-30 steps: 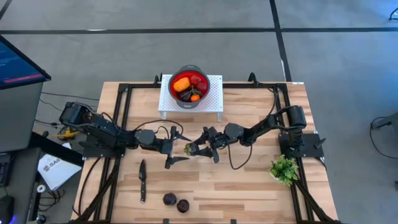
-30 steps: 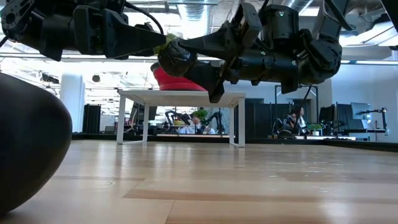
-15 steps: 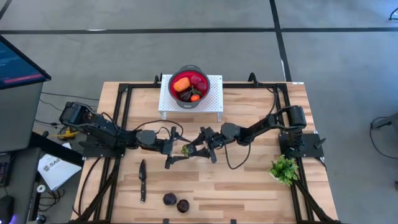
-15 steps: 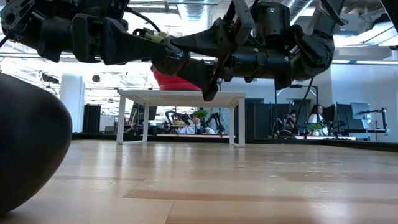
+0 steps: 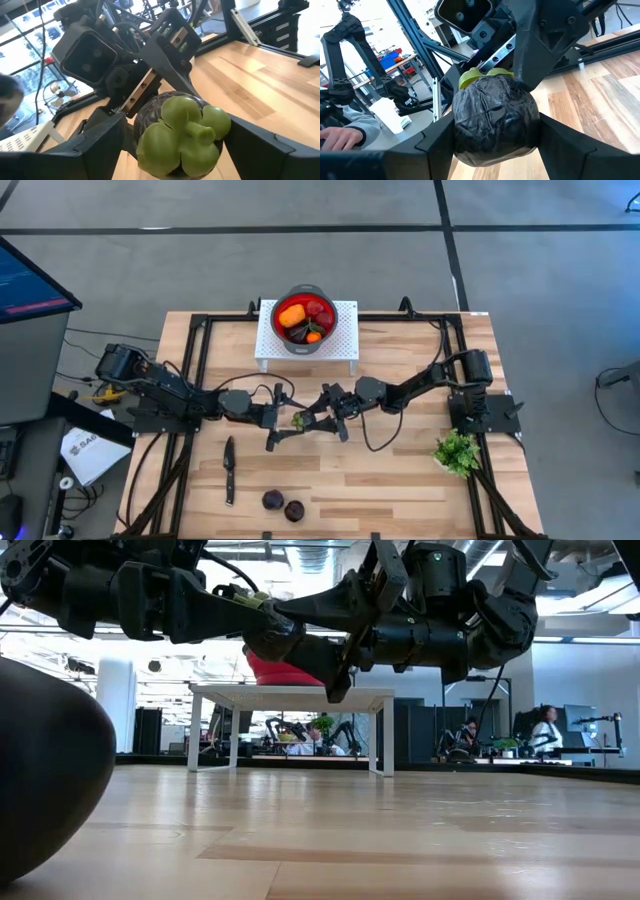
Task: Pick & Place Fruit
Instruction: Put the mangosteen into the red strainer bowl
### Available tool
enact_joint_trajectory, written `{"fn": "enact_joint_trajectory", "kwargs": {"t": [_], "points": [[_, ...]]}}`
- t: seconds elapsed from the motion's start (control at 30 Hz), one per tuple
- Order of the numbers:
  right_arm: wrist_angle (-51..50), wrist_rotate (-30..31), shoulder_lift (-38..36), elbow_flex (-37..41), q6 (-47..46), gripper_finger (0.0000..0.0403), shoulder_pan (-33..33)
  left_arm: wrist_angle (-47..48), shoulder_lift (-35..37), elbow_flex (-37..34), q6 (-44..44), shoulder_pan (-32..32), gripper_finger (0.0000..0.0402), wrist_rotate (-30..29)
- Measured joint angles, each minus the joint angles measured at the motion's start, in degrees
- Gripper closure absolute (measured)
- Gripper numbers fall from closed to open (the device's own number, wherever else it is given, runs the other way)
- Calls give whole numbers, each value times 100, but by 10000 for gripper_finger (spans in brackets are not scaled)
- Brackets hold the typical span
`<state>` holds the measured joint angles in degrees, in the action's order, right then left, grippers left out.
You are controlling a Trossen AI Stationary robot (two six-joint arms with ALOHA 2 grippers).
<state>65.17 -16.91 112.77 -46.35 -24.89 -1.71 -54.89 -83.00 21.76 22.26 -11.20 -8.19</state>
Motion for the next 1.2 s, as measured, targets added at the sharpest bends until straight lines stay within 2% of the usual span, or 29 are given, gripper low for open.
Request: {"fn": "enact_joint_trajectory", "kwargs": {"t": [0.13,0.43,0.53,0.67,0.8,0.9,1.0,1.1,1.2], "points": [[2,13,0,0,-4,167,2,4,0,0,0,2,110,-40],[4,33,0,0,-26,162,35,11,0,0,5,4,193,-46],[-22,-48,-2,0,-63,140,94,30,0,0,1,9,191,-43],[-367,-645,-112,-4,-335,102,322,222,0,2,-14,9,173,-42],[-1648,-821,-458,-1,-340,80,547,630,2,2,-306,2,172,-42],[-2634,-466,-736,-2,66,75,616,1000,107,2,-605,0,176,-72],[-3240,222,-885,2,392,76,561,1468,448,2,-880,-2,176,-169],[-3451,1147,-854,2,527,80,392,2068,1046,2,-960,-2,171,-336],[-3274,1970,-590,2,535,83,165,2835,1811,102,-966,12,169,-769]]}}
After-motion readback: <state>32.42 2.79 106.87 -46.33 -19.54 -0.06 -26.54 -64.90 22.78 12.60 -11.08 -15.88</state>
